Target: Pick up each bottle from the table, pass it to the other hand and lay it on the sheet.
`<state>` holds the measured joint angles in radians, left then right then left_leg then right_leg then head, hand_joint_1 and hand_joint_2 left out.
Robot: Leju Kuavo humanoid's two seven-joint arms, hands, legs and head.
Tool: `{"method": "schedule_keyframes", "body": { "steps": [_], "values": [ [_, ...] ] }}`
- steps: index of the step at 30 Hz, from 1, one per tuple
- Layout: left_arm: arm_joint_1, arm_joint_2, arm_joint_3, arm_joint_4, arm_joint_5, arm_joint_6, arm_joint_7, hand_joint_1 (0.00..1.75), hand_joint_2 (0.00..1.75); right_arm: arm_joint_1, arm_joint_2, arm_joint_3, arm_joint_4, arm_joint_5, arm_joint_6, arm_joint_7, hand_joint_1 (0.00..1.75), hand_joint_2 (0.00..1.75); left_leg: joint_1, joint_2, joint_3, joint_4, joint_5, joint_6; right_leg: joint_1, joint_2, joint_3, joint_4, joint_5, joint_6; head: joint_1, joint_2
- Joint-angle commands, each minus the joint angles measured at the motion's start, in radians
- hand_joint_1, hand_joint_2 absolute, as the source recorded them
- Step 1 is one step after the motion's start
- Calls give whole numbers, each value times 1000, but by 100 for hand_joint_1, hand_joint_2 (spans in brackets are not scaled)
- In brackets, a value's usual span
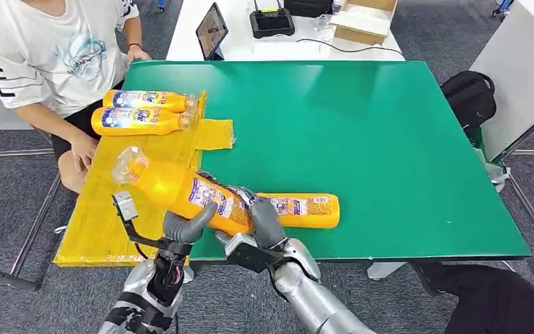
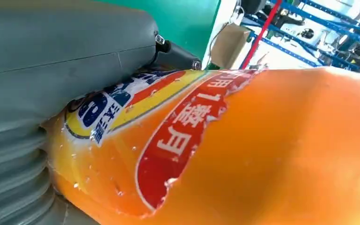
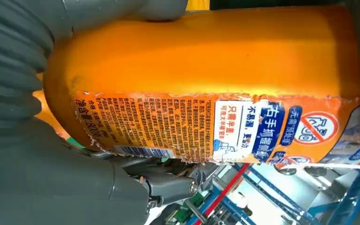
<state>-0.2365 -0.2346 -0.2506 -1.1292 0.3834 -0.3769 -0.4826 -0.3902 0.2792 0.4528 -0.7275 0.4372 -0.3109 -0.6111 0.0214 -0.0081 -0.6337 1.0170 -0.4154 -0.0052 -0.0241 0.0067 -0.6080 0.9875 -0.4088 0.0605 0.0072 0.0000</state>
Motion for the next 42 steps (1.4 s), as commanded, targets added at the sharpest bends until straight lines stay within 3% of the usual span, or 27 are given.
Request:
{"method": "schedule_keyframes", "body": {
  "steps": [1,14,15,16,17,18,20,27,33,38,42],
  "values": [
    [-78,-12,-27,4,-16,-1,-5,175,175,5,-8,79,111,20,40,15,175,175,1,-3,2,0,-1,1,1,-4,4,-1,-1,-2,0,0],
    [-79,-12,-26,5,-26,9,-11,175,175,5,-8,79,112,20,41,17,175,175,1,-3,2,0,0,1,1,-3,3,-1,-1,-2,0,0],
    [-81,-9,-26,4,-48,26,-23,175,175,6,-7,75,109,17,39,20,122,175,1,-3,4,0,-1,1,2,-4,5,-1,-2,-3,0,0],
    [-82,-6,-25,-1,-84,60,-43,175,175,7,-4,70,107,15,31,22,0,175,1,-3,2,0,-1,1,1,-4,4,-1,-1,-2,0,0],
    [-87,2,-22,-7,-154,137,-76,175,175,5,-5,66,100,7,43,34,0,175,1,-3,5,0,-2,1,2,-5,7,-1,-2,-3,0,0],
    [-98,10,-16,-3,-198,185,-81,175,175,-5,-15,80,95,23,49,52,0,0,1,-2,2,0,-1,1,1,-3,3,-1,-1,-2,0,0],
    [-137,28,8,7,-344,358,-137,175,175,-10,-29,40,36,-26,73,44,0,0,0,-3,1,0,0,1,1,-4,2,0,-1,-2,0,0],
    [-245,43,146,61,-339,404,-131,175,175,26,-72,-26,-183,-107,149,67,0,0,0,-1,1,0,0,1,1,-2,2,0,0,-2,0,0],
    [-314,65,249,157,-331,477,-149,175,175,27,-53,-50,-168,-158,137,60,0,0,0,1,3,-1,0,1,0,0,3,0,0,-2,0,0],
    [-317,75,262,182,-371,529,-184,175,175,29,-49,-44,-162,-170,127,46,0,0,0,0,3,-1,0,1,1,-1,4,0,0,-2,0,0],
    [-338,119,220,228,-603,789,-216,175,175,53,-42,-63,-243,-186,50,1,0,0,0,0,3,0,-1,1,0,-1,3,0,-1,-2,0,0]
  ]
}}
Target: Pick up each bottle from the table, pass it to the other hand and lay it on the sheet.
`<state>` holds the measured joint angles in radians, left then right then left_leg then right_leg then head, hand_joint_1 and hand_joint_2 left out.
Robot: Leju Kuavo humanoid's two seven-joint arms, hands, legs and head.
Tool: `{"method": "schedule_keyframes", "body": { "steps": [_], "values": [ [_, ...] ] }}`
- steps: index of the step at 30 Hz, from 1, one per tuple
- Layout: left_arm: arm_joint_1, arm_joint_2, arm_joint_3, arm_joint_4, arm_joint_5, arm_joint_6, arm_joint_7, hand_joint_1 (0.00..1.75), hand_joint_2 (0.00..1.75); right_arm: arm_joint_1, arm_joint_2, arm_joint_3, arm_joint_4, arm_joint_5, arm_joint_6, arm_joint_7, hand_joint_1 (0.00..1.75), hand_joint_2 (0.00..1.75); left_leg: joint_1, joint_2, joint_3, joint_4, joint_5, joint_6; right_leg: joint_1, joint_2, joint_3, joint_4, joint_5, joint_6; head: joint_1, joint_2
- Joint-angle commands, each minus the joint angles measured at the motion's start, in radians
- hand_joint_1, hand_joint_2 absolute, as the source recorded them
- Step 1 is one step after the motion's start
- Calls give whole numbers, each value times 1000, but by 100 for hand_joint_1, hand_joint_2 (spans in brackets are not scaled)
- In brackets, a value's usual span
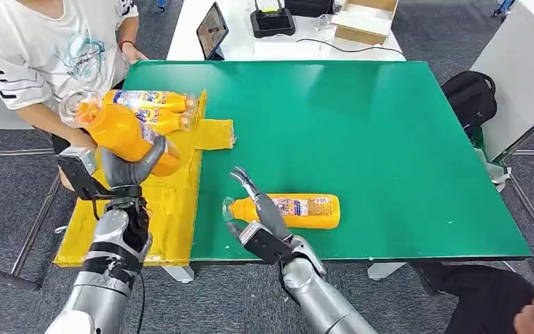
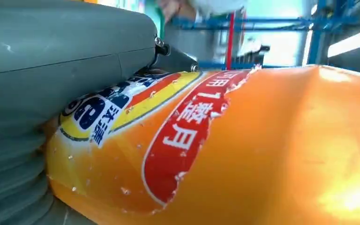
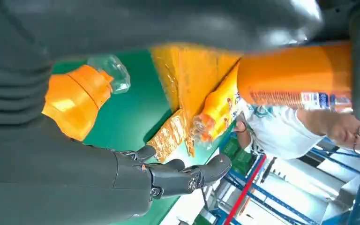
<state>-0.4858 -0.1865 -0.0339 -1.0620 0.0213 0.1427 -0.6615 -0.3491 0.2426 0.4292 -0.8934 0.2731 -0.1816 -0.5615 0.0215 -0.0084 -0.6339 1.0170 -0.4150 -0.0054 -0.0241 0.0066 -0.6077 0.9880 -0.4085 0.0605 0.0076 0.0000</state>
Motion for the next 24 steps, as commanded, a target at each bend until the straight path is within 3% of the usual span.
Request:
{"method": "schedule_keyframes", "body": {
  "steps": [1,2,4,5,7,11,12,15,20,24],
  "values": [
    [-98,80,-2,192,-284,306,-29,175,175,20,3,-59,-97,-38,-110,-68,0,0,0,1,5,0,-2,1,1,0,5,0,-2,-3,0,0],
    [-130,113,-40,284,-463,452,-14,175,175,41,11,-75,-162,-50,-173,-89,0,0,0,0,2,-1,-1,1,0,-1,2,0,-1,-2,0,0],
    [-173,121,-33,392,-535,505,-6,175,175,70,8,-65,-250,-59,-207,-89,0,0,0,-1,3,-1,0,1,0,-2,3,0,-1,-2,0,0],
    [-176,125,2,395,-713,555,42,175,175,77,9,-66,-274,-63,-229,-99,0,0,0,-2,4,-1,-1,1,0,-3,5,1,-2,-3,0,0],
    [-196,114,73,428,-910,555,105,175,175,94,11,-61,-328,-75,-279,-126,0,0,0,0,4,0,-1,1,1,-1,4,0,-2,-3,0,0],
    [-235,125,103,516,-1204,555,243,175,175,109,8,-44,-404,-77,-335,-136,0,0,1,2,7,1,-4,2,2,0,7,0,-3,-5,0,0],
    [-244,130,106,553,-1256,555,264,175,175,106,3,-35,-405,-78,-335,-132,0,0,0,1,2,0,-1,1,0,0,2,1,-1,-2,0,0],
    [-257,150,87,593,-1319,555,301,175,175,100,1,-30,-395,-81,-334,-129,0,0,0,2,8,0,-3,2,1,0,8,0,-3,-4,0,0],
    [-285,159,82,673,-1334,555,314,175,175,99,-3,-27,-390,-96,-343,-129,0,0,0,1,4,0,-1,1,1,-1,4,0,-1,-3,0,0],
    [-300,185,65,730,-1343,459,348,175,175,94,-3,-33,-398,-99,-335,-128,0,0,0,1,4,0,-2,1,1,0,4,0,-2,-3,0,0]
  ]
}}
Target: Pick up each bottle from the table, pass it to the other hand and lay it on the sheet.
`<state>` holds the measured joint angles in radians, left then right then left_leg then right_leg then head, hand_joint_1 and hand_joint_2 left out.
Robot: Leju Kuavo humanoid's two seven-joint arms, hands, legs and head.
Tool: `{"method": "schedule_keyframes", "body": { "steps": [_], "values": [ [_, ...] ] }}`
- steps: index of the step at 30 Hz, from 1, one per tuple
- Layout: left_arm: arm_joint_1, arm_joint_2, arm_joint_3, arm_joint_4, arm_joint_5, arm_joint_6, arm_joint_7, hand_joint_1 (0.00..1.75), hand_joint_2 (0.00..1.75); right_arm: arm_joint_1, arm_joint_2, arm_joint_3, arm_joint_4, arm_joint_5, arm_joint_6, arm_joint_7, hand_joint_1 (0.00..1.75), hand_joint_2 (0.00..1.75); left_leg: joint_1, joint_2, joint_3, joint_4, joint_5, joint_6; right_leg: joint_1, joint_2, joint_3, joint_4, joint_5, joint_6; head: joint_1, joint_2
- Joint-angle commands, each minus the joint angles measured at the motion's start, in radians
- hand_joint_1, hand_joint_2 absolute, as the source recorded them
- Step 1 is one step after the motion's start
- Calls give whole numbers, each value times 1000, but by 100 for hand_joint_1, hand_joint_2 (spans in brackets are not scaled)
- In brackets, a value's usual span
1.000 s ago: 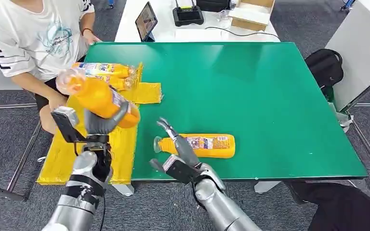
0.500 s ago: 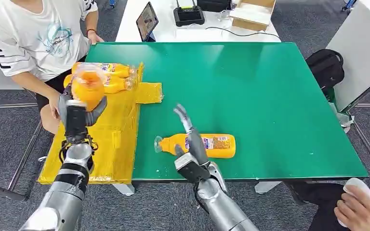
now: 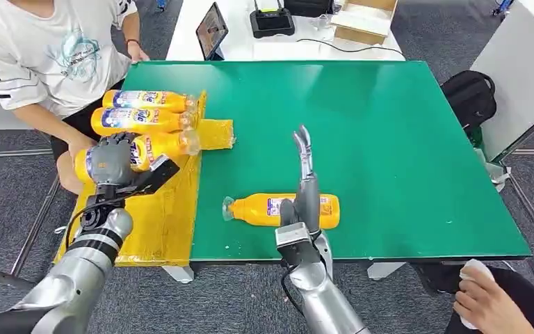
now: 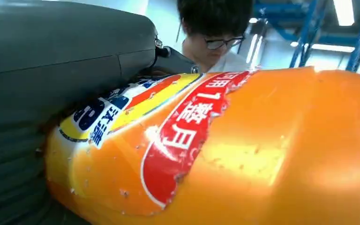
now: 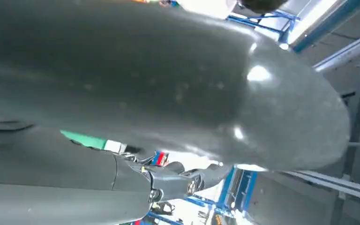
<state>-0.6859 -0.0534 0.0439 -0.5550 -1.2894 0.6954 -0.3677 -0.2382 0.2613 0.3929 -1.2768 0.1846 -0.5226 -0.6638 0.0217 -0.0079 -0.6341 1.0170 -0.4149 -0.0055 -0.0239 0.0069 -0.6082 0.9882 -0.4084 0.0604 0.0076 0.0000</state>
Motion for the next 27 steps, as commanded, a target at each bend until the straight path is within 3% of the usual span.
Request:
{"method": "schedule_keyframes", "body": {
  "steps": [1,14,27],
  "values": [
    [-99,62,-23,232,-46,-128,75,175,175,-18,-20,2,-14,-14,11,-23,0,0,1,1,7,0,-3,2,1,-1,7,-1,-2,-3,0,0],
    [-85,99,-57,271,-92,-250,139,175,175,-28,-22,12,11,-12,40,5,0,0,1,2,5,0,-2,1,1,1,5,-1,-2,-3,0,0],
    [-86,101,-55,271,-90,-255,140,175,175,-28,-22,13,12,-12,41,7,0,0,0,0,2,0,-1,1,1,0,2,0,-1,-2,0,0]
  ]
}}
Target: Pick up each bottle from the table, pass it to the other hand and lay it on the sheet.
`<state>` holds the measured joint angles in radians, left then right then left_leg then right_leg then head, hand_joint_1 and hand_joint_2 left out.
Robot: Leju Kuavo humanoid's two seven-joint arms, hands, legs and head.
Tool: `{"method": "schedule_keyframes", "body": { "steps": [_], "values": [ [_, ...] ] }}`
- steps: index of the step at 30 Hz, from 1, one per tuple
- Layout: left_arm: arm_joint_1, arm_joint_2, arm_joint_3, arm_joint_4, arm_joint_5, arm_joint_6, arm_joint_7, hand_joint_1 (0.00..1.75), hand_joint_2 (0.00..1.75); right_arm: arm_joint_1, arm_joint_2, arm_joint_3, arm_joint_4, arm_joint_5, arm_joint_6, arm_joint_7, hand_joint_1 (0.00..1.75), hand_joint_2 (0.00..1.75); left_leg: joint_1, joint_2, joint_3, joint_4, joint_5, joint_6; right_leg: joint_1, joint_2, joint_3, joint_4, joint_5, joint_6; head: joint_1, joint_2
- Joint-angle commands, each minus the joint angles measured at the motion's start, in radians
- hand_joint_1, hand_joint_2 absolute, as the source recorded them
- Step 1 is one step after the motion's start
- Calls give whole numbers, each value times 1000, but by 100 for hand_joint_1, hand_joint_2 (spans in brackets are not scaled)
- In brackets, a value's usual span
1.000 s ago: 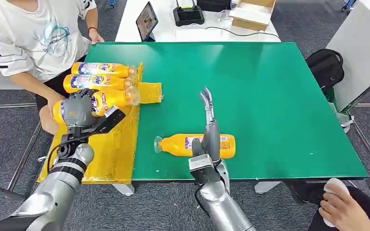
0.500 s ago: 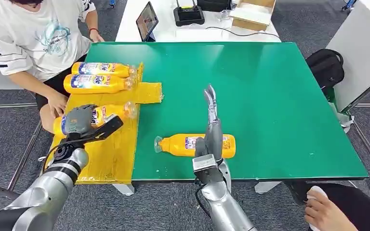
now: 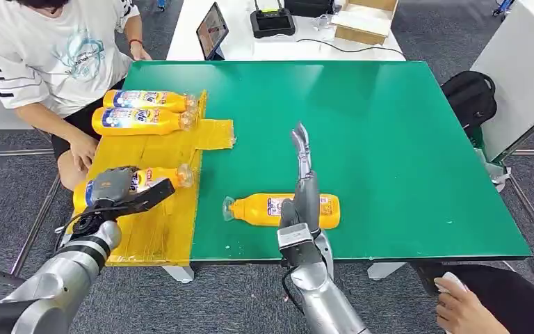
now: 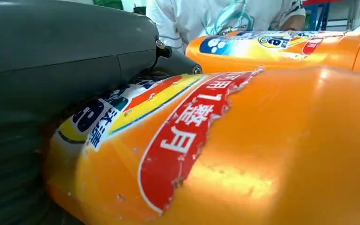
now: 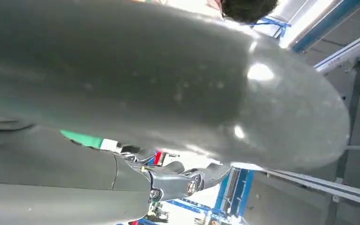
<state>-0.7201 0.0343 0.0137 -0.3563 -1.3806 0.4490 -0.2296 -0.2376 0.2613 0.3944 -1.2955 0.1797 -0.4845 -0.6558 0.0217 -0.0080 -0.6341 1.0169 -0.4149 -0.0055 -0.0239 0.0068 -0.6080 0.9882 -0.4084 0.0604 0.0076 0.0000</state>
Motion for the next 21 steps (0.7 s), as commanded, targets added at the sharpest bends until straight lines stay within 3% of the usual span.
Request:
{"method": "schedule_keyframes", "body": {
  "steps": [1,12,14,16,17,21],
  "values": [
    [-52,13,-25,72,1,-9,2,175,175,-28,-22,11,31,-7,3,-1,0,0,0,1,4,0,-2,1,1,-1,5,0,-2,-3,0,0],
    [-49,15,-18,69,1,-26,23,175,175,-31,-20,25,59,24,7,18,0,0,0,1,4,0,-2,1,1,0,4,-1,-1,-2,0,0],
    [-53,4,30,70,57,-52,7,3,175,-30,-19,26,69,26,11,23,0,0,0,1,3,0,-1,1,1,0,3,-1,-1,-2,0,0],
    [-60,-7,63,69,99,-79,-10,0,175,-29,-18,24,74,33,6,27,0,0,0,0,2,0,-1,1,1,0,2,-1,0,-1,0,0],
    [-62,-11,78,68,119,-97,-23,0,0,-29,-18,22,76,33,7,28,0,0,1,0,5,0,-2,1,2,-1,5,-1,-2,-3,0,0],
    [-68,-21,117,63,172,-136,-55,0,0,-30,-15,17,84,32,9,33,0,0,0,0,3,0,-1,1,1,-1,3,-1,-1,-2,0,0]
  ]
}}
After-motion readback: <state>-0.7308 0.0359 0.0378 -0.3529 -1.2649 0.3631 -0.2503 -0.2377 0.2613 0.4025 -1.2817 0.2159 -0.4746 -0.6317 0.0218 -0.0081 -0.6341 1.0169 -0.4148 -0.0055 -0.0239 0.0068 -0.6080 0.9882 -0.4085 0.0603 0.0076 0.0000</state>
